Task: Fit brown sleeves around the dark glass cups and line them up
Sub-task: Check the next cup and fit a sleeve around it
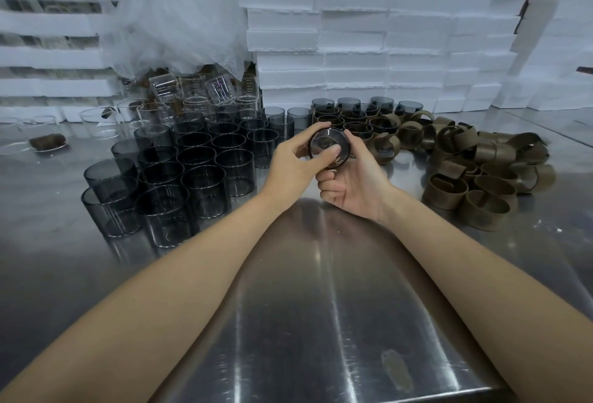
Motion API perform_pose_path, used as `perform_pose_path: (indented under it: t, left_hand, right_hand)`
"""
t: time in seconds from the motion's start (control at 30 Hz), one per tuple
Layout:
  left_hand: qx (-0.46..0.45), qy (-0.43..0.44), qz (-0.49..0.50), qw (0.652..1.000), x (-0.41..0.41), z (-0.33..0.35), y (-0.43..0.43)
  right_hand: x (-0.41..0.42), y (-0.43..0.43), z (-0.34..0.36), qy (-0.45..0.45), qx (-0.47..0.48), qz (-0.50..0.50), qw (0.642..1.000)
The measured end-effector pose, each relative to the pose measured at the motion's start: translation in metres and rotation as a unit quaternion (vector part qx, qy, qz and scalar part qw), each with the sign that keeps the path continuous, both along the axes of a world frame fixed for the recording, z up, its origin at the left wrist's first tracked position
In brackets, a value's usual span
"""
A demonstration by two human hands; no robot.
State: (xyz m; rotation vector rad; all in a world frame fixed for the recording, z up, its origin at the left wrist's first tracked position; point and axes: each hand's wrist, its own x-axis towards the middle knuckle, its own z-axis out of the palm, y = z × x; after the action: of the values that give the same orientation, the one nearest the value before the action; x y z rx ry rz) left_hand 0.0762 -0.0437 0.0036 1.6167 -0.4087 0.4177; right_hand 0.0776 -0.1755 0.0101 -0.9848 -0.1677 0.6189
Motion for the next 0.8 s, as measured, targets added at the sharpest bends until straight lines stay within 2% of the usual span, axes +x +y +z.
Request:
perform_pose_path:
  t: [0.37,0.57,0.8]
  left_hand:
    - [-0.08,0.043,0.007,0.996,-0.006,0.008,-0.003]
    - [-0.01,0.017,0.017,1.0,-0.002,-0.004,-0.009]
    - [-0.019,-0.012,0.046,0.999,-0.003,-0.003,-0.008]
  right_hand:
    - [0.001,-0.002,0.001,-0.021,-0.035,-0.015,0.999]
    - [0.001,-0.002,-0.001,-0.017,-0.012,0.002,1.0]
    - [0.002,-0.001,-0.001,-0.042,-0.037,0.026,0.998]
